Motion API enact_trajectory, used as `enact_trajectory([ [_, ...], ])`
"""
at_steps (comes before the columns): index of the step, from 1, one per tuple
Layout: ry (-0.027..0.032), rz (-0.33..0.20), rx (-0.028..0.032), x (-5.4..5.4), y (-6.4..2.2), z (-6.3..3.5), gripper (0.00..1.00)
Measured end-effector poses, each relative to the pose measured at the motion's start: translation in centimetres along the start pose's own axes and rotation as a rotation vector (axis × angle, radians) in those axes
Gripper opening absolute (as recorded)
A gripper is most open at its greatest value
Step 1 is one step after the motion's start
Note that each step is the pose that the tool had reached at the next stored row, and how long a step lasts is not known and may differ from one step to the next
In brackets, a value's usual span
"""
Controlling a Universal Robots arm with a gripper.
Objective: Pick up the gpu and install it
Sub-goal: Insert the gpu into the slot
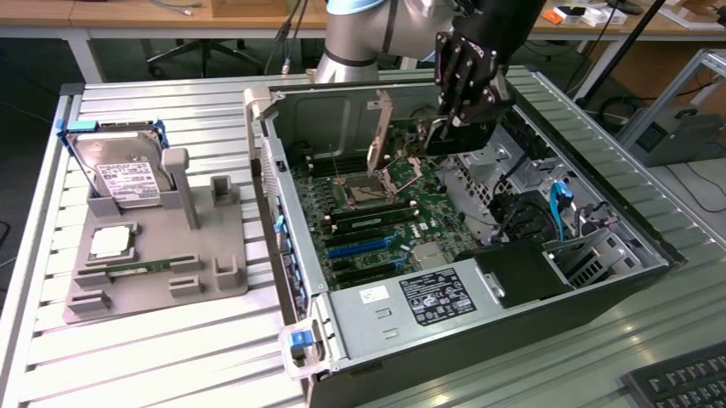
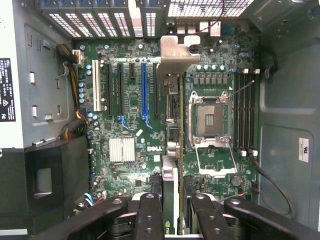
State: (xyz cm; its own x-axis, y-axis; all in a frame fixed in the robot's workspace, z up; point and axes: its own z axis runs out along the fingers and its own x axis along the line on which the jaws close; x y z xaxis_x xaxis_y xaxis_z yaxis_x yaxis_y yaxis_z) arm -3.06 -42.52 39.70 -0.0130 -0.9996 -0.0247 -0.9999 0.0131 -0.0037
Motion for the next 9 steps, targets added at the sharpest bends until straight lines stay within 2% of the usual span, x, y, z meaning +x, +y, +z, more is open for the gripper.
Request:
enact_trajectory([
  [9, 0.0, 0.0, 0.0, 0.19, 0.01, 0.23, 0.27],
])
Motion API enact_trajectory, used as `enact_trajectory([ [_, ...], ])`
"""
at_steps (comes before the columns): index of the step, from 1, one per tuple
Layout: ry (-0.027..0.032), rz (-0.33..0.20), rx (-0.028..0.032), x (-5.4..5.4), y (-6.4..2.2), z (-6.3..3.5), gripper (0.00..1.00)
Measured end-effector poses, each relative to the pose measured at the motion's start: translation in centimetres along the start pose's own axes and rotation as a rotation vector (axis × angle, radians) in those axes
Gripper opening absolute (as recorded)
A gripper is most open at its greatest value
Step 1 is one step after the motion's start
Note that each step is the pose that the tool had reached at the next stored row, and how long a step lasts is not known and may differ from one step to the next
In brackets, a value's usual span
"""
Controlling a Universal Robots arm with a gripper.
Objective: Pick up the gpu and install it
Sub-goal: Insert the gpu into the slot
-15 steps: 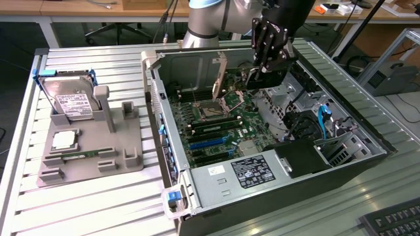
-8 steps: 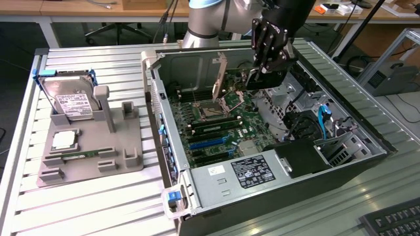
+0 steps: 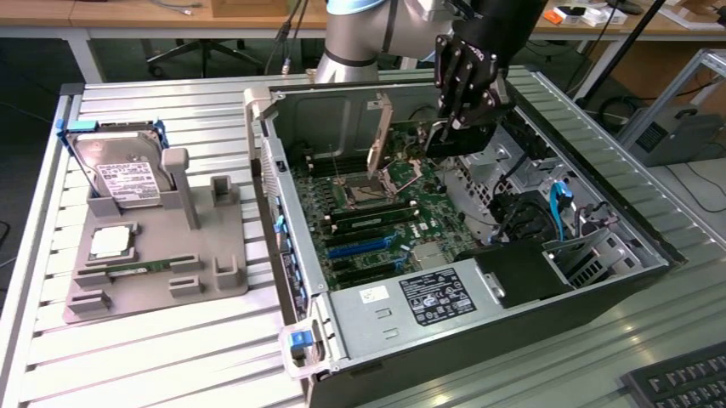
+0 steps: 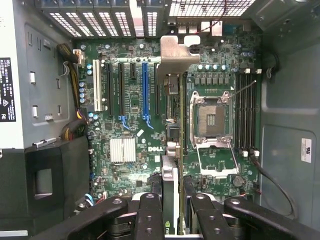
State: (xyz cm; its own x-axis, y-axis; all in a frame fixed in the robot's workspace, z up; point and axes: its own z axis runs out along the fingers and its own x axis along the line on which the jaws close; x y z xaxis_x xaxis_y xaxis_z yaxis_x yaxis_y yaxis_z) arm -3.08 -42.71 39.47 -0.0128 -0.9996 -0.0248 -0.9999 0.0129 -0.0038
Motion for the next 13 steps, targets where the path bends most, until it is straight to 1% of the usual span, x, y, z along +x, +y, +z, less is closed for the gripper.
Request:
enact_trajectory([
  [13, 0.0001, -0.001, -0.0001, 0.24, 0.0, 0.31, 0.27],
])
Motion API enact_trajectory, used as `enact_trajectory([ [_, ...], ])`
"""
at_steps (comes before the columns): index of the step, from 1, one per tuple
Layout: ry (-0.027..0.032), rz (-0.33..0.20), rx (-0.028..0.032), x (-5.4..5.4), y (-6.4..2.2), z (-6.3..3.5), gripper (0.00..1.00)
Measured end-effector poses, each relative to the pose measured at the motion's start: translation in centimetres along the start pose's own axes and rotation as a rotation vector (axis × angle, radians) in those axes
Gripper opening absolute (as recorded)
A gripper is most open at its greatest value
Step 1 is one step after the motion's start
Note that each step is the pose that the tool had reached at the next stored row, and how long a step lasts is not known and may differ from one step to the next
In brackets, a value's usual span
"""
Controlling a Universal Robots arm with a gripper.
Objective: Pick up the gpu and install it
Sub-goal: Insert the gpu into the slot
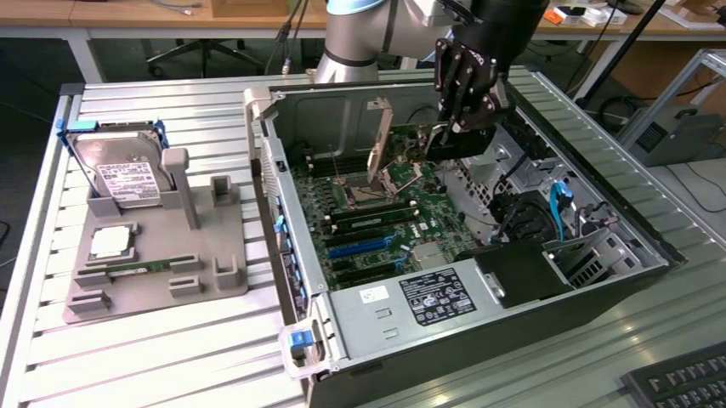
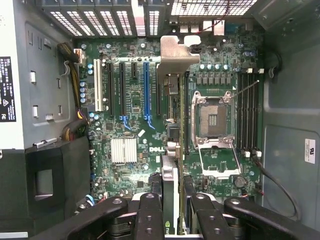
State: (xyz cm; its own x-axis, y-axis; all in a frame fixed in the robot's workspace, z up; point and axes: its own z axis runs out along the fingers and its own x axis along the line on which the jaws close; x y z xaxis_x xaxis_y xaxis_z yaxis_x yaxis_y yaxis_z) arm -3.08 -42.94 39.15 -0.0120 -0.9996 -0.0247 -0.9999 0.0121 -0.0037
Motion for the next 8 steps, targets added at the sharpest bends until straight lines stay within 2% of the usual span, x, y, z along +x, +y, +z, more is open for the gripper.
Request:
enact_trajectory([
  [8, -0.0001, -0.001, 0.0, 0.08, 0.0, 0.18, 0.27],
])
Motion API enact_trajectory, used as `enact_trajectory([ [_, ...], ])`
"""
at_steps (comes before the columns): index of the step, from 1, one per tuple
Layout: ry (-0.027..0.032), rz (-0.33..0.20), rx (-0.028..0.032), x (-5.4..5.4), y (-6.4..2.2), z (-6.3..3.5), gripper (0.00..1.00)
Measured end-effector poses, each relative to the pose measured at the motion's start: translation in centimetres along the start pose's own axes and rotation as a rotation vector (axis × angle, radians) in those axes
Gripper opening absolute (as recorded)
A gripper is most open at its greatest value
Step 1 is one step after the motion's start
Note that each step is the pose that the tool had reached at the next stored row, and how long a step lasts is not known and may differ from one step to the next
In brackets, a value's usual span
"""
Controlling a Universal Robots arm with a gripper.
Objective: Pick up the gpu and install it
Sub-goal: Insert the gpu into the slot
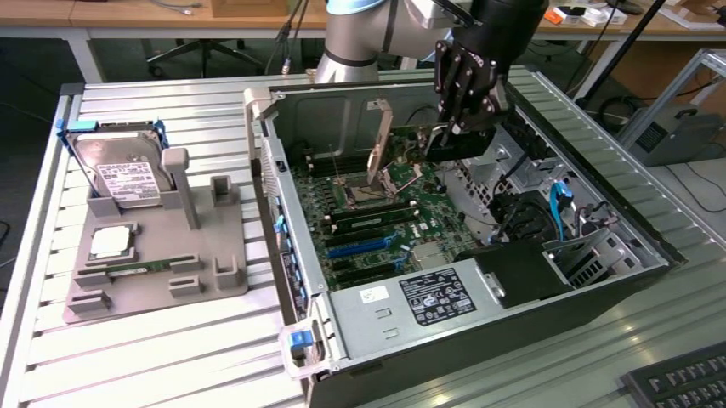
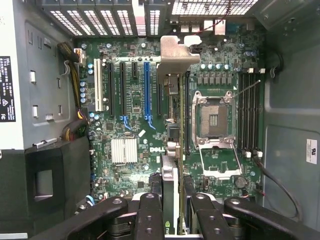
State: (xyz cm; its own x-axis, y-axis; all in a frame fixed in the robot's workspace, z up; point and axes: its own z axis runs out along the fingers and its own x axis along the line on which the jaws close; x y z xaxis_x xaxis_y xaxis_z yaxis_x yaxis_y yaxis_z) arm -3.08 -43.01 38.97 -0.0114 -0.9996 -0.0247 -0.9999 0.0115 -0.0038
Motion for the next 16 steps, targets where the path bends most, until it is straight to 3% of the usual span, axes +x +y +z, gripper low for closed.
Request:
enact_trajectory([
  [16, 0.0, -0.001, 0.0, 0.15, 0.0, 0.39, 0.27],
])
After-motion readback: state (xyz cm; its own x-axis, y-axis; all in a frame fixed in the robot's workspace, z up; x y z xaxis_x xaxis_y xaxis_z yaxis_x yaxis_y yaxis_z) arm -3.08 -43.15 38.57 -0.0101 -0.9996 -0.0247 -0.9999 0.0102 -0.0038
